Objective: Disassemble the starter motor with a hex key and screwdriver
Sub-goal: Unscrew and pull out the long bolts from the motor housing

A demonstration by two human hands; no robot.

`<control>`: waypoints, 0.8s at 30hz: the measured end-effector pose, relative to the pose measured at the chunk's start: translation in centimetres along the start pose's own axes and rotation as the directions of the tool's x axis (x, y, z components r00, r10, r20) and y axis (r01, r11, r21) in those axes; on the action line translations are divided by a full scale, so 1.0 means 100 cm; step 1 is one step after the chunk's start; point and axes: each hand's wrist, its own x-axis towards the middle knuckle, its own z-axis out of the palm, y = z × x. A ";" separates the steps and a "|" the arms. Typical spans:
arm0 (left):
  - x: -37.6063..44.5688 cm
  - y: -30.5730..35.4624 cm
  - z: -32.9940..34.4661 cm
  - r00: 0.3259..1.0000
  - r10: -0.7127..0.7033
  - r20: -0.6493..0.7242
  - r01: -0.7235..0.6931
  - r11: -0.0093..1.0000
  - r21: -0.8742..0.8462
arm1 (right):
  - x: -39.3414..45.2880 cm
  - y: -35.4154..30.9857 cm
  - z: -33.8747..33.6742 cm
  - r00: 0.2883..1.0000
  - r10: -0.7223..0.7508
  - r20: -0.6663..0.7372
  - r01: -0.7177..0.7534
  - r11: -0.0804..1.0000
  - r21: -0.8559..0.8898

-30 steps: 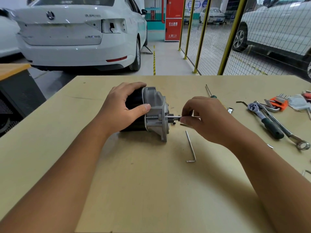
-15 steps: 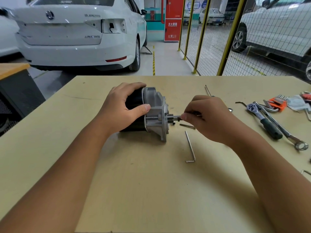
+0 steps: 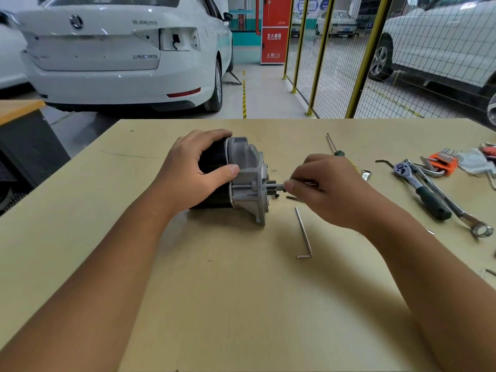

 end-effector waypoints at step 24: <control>0.000 0.002 0.000 1.000 0.000 0.000 0.000 1.000 -0.007 | 0.000 0.000 -0.001 0.998 -0.056 -0.041 0.055 0.998 -0.037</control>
